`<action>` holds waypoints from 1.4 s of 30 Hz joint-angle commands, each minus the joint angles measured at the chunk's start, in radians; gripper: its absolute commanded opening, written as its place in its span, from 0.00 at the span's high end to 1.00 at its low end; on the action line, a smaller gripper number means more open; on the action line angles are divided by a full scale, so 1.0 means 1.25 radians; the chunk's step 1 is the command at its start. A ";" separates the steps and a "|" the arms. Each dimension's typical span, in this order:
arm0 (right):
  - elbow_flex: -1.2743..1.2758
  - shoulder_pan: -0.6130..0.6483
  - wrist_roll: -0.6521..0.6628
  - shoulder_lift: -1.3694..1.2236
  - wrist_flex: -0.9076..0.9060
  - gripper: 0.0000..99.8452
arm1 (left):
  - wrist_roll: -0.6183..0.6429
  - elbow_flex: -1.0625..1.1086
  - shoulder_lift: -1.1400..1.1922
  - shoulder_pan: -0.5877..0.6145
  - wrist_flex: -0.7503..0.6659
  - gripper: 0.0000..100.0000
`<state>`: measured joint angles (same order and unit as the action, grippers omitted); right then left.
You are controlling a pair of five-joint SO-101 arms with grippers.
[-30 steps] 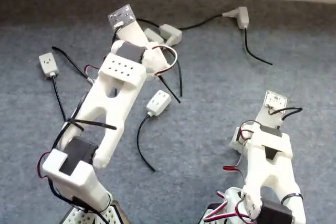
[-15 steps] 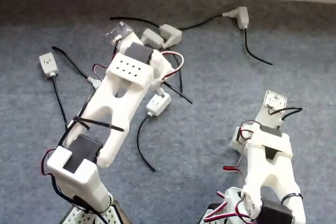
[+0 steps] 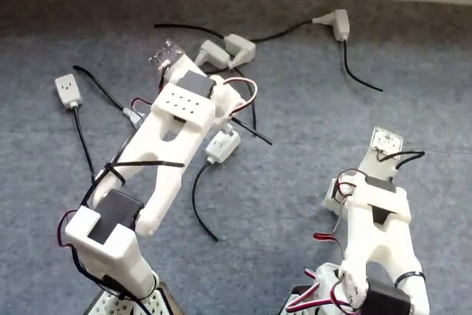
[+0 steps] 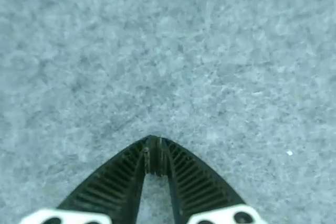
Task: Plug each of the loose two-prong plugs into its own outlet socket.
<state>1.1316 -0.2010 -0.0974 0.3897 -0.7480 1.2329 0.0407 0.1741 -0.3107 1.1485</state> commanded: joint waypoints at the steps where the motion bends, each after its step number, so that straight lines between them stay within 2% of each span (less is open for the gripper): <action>1: 0.002 0.029 0.000 -0.008 0.034 0.99 | 0.006 0.004 -0.007 0.006 -0.012 0.99; 14: 0.003 0.029 0.000 -0.008 0.034 0.99 | 0.007 0.039 -0.007 0.045 -0.064 0.99; 19: 0.003 0.029 0.000 -0.008 0.035 0.99 | 0.007 0.041 -0.006 0.036 -0.077 0.99; 25: 0.003 0.029 0.000 -0.008 0.035 0.99 | 0.007 0.094 -0.007 0.008 -0.149 0.99; 34: 0.003 0.029 0.000 -0.008 0.035 0.99 | 0.007 0.093 -0.018 0.003 -0.144 0.99; 42: 0.003 0.029 0.000 -0.008 0.035 0.99 | 0.007 0.117 -0.115 0.002 -0.144 0.99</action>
<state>1.1316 -0.2010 -0.0974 0.3897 -0.7480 1.2344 0.1772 0.1158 -0.2892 0.9751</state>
